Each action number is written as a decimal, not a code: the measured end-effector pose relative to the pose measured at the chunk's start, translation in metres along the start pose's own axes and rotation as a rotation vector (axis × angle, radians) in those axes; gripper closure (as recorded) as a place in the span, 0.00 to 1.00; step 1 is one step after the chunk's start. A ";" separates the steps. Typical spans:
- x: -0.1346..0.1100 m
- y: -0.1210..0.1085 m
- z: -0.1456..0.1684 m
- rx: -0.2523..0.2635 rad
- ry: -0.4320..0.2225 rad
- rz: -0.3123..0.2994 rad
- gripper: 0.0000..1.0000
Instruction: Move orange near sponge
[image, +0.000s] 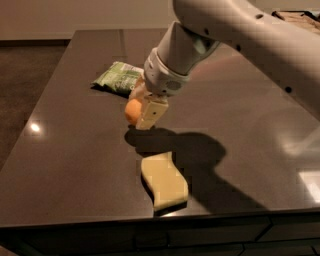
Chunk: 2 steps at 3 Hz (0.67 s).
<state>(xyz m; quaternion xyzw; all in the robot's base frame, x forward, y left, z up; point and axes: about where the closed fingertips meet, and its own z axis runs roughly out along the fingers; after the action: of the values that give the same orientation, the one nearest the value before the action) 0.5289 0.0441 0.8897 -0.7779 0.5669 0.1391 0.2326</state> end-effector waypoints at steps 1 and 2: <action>0.019 0.022 -0.010 -0.063 -0.029 -0.117 1.00; 0.030 0.042 -0.017 -0.141 -0.055 -0.250 1.00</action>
Offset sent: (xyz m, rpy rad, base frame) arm -0.0528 -0.0729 -0.0111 -0.0200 0.0073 0.4945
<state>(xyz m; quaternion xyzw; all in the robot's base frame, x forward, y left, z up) 0.4979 0.0004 0.8813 -0.8529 0.4477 0.1697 0.2083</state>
